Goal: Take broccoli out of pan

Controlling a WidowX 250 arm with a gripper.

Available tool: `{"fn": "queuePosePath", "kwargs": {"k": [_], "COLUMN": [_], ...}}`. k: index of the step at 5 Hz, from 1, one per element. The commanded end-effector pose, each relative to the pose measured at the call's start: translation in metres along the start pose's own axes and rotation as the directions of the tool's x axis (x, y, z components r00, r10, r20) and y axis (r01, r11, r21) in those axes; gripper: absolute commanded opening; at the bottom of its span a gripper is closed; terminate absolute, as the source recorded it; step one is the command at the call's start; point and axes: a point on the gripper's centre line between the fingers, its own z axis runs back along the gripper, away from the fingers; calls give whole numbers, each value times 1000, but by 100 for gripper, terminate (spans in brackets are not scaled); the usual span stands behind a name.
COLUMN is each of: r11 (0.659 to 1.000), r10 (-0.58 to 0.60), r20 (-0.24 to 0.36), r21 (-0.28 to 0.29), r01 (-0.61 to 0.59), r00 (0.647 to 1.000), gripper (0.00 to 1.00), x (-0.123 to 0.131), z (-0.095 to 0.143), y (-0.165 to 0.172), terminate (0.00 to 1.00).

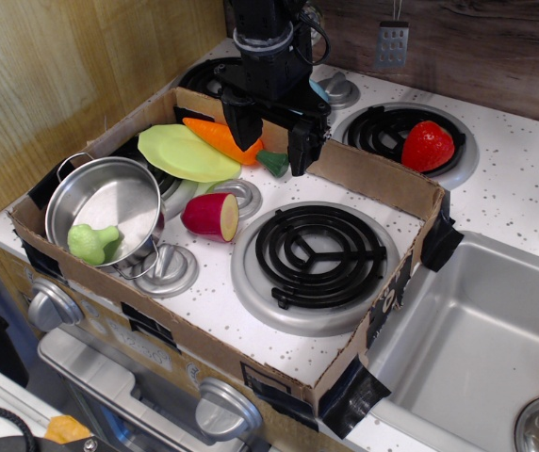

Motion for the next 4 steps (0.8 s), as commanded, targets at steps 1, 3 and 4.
{"fn": "queuePosePath", "kwargs": {"k": [1, 3, 4], "r11": [1000, 994, 988], "r10": [0, 112, 141], "r20": [0, 33, 53], "r21": [0, 18, 60], "r01": [0, -112, -144], "r00": [1000, 993, 989], "gripper": [100, 100, 100], "x": [0, -14, -26], "z": [0, 41, 56], "y": [0, 30, 41], "terminate": [0, 0, 0]}}
